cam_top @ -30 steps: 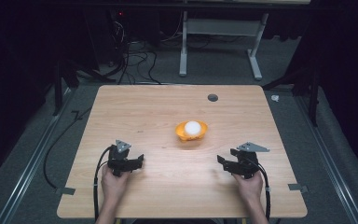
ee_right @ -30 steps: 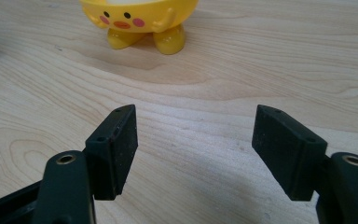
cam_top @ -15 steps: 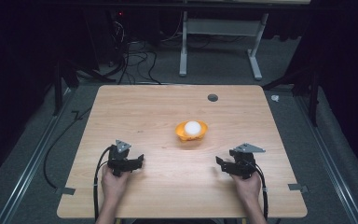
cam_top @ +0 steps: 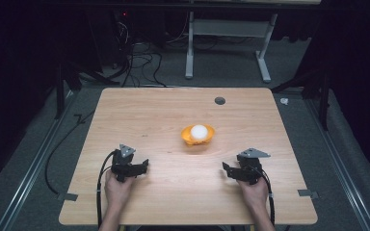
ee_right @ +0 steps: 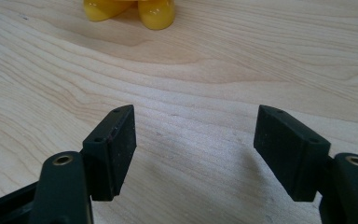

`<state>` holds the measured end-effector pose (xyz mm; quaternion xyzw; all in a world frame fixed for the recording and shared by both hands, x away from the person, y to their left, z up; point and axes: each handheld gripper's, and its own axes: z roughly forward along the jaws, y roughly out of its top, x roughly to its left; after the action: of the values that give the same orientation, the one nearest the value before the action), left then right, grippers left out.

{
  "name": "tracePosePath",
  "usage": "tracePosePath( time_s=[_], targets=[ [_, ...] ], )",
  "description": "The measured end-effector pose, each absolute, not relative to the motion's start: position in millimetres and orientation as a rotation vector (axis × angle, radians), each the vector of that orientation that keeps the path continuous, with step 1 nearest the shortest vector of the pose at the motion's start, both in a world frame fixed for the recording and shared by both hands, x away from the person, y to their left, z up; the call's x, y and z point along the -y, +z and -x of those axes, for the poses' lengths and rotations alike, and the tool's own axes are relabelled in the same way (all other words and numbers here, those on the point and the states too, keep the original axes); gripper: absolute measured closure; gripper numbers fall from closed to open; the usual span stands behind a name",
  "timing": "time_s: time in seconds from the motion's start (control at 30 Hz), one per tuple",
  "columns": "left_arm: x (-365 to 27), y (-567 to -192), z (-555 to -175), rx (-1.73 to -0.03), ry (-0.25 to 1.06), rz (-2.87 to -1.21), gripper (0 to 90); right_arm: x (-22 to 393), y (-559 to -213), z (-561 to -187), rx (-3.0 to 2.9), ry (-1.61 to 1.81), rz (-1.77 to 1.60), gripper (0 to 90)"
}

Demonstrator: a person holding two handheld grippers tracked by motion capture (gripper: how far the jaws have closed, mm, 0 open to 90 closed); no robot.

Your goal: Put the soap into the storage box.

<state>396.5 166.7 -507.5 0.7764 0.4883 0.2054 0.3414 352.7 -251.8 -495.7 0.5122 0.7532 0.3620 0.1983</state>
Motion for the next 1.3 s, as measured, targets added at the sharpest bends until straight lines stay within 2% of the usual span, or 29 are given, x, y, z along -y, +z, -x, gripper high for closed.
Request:
tracePosePath(
  time_s=[1.3],
  targets=[
    [-166,-507,-395,-1.274,0.535,-2.018,19.0,240,-503,-356,-2.122,0.886,-1.406,27.1]
  ],
)
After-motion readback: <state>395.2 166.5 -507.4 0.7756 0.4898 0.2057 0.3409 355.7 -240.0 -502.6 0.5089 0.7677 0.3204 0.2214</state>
